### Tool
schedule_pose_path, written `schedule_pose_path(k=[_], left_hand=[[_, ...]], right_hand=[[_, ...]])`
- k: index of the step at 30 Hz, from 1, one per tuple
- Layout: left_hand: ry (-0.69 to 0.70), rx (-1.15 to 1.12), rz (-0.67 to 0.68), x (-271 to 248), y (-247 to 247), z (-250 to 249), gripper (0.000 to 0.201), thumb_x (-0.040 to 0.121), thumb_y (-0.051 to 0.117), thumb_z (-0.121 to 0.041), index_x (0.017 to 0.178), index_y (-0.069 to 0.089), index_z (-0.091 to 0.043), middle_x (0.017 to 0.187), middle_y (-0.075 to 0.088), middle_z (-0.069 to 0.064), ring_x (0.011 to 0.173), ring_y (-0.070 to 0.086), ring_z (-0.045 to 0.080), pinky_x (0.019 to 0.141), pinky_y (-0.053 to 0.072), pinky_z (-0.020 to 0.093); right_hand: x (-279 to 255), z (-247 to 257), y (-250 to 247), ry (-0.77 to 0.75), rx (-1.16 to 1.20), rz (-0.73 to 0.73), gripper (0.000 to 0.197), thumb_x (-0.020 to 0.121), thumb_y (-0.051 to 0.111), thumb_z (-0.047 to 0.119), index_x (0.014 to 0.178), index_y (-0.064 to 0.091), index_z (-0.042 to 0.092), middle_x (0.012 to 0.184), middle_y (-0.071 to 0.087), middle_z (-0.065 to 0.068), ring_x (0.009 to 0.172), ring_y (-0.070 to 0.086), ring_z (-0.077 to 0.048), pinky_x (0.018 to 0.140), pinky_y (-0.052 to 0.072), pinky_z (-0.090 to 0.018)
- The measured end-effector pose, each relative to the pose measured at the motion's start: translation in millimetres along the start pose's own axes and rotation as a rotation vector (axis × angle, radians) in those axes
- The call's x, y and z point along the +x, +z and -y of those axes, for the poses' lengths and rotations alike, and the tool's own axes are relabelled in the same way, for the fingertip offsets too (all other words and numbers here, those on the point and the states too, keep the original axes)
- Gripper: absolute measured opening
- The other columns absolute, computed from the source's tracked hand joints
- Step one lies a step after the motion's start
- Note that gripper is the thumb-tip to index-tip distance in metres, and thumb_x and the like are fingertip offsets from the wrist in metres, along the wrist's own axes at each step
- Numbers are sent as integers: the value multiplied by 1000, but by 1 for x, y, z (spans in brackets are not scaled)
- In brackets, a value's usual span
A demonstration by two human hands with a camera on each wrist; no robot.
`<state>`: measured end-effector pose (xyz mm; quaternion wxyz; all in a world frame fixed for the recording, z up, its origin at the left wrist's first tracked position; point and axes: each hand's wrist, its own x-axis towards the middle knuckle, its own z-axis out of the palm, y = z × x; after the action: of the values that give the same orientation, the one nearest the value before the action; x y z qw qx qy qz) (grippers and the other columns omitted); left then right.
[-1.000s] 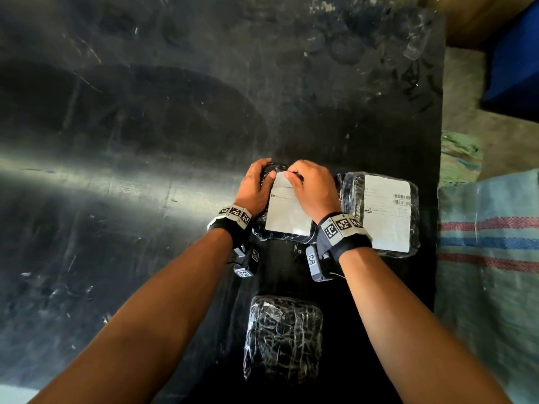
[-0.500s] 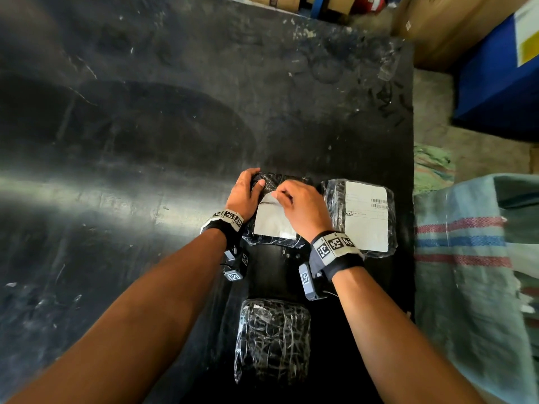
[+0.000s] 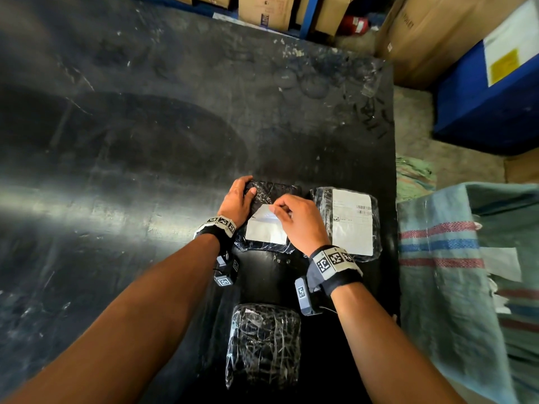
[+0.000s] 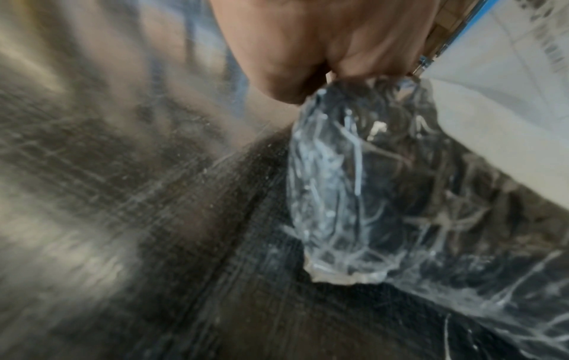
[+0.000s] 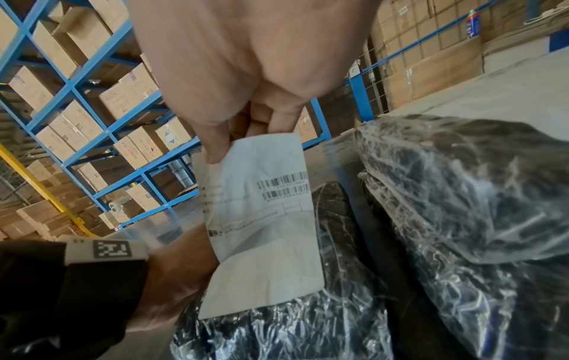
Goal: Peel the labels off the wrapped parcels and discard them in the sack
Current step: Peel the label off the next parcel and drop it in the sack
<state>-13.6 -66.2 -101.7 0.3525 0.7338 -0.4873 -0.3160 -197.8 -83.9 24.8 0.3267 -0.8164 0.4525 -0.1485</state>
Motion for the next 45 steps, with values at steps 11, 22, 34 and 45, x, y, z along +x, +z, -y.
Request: schedule_pose_path(k=[11, 22, 34, 45], left_hand=[[-29, 6, 31, 2, 1, -1, 41, 103, 48, -25, 141, 44, -10, 140, 50, 13, 124, 53, 28, 104, 38, 29], [-82, -79, -27, -27, -10, 0, 53, 103, 46, -29, 149, 34, -6, 148, 46, 15, 136, 44, 26, 111, 30, 27], [-176, -139, -59, -59, 14, 3, 57, 103, 43, -37, 152, 31, -10, 152, 41, 12, 138, 43, 25, 111, 35, 32], [-142, -116, -63, -58, 11, 2, 55, 103, 45, -32, 150, 34, -5, 151, 42, 14, 139, 40, 25, 115, 32, 33]], right_hand=[[-18, 5, -17, -9, 63, -43, 10, 94, 70, 22, 94, 72, 12, 85, 72, 3, 76, 65, -14, 69, 58, -39], [3, 4, -14, -53, 70, -58, 7, 89, 71, 9, 89, 71, 16, 92, 69, 1, 85, 64, -17, 79, 53, -40], [28, 2, 2, -56, 43, -101, 9, 88, 75, 19, 85, 69, 13, 88, 66, 0, 78, 62, -17, 71, 55, -40], [17, 10, 2, -76, 107, -131, 6, 86, 77, 14, 82, 75, 10, 78, 70, -2, 71, 64, -18, 66, 53, -40]])
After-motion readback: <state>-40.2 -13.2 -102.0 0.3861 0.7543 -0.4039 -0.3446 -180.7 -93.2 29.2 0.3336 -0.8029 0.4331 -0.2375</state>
